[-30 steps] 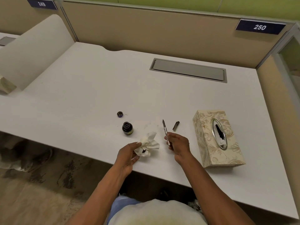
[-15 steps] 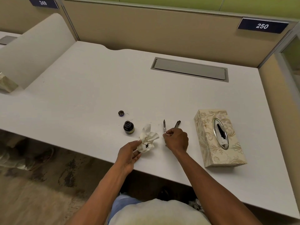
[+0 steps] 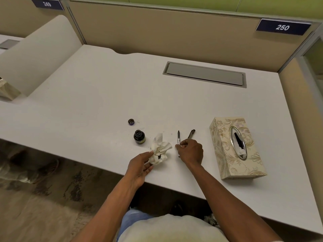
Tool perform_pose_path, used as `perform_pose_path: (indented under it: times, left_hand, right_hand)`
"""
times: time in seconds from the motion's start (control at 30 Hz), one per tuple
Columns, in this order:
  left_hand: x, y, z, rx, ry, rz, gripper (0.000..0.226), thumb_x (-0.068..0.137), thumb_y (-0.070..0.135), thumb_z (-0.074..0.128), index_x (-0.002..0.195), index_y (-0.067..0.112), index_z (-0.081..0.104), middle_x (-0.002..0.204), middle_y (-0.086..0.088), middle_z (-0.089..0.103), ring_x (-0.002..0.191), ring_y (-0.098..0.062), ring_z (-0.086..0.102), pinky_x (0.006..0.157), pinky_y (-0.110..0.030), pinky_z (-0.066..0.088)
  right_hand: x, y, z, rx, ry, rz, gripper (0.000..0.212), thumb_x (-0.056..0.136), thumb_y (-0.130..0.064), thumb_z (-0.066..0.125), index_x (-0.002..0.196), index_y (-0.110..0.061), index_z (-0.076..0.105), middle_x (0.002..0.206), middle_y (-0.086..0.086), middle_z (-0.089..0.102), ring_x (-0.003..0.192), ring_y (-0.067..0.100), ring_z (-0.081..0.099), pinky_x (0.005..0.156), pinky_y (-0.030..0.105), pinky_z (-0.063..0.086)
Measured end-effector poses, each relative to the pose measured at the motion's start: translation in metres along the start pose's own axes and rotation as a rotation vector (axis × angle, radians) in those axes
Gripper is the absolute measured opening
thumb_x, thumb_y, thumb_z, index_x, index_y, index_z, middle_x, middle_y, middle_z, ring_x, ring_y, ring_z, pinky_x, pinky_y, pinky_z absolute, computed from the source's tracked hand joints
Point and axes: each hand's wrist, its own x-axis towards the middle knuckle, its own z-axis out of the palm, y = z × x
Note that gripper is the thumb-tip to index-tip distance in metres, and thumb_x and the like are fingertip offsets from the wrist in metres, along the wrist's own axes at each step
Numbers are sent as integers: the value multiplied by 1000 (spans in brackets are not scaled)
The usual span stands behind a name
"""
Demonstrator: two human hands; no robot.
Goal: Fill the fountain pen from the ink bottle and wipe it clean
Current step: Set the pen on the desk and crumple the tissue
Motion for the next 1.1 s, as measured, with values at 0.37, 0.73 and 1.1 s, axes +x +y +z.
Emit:
perform_pose_path:
  times: [0.37,0.73,1.1]
  left_hand:
    - [-5,0,2,7,-17,2,12,87,13,70,99,10,70,102,-9,71,90,-24,65,83,-33,50]
    - [-6,-6,14,279,-104,108,14,80,12,80,91,5,74,92,-14,78,74,-21,70,67,-29,54]
    - [-9,-19,25,427,-76,220,7,88,6,71,88,4,78,86,-14,78,79,-26,76,69,-31,60]
  right_hand:
    - [-2,4,-7,53,66,-69,24,84,-39,75,88,-16,74,76,-3,74,82,20,71,79,33,54]
    - [-22,-24,-56,412,-660,149,58,93,-74,37,121,-34,69,117,-3,68,81,27,76,58,34,58]
    - [-34,-12,-55,355,-555,25,21,66,-12,87,83,-20,77,89,9,77,80,27,77,72,45,65]
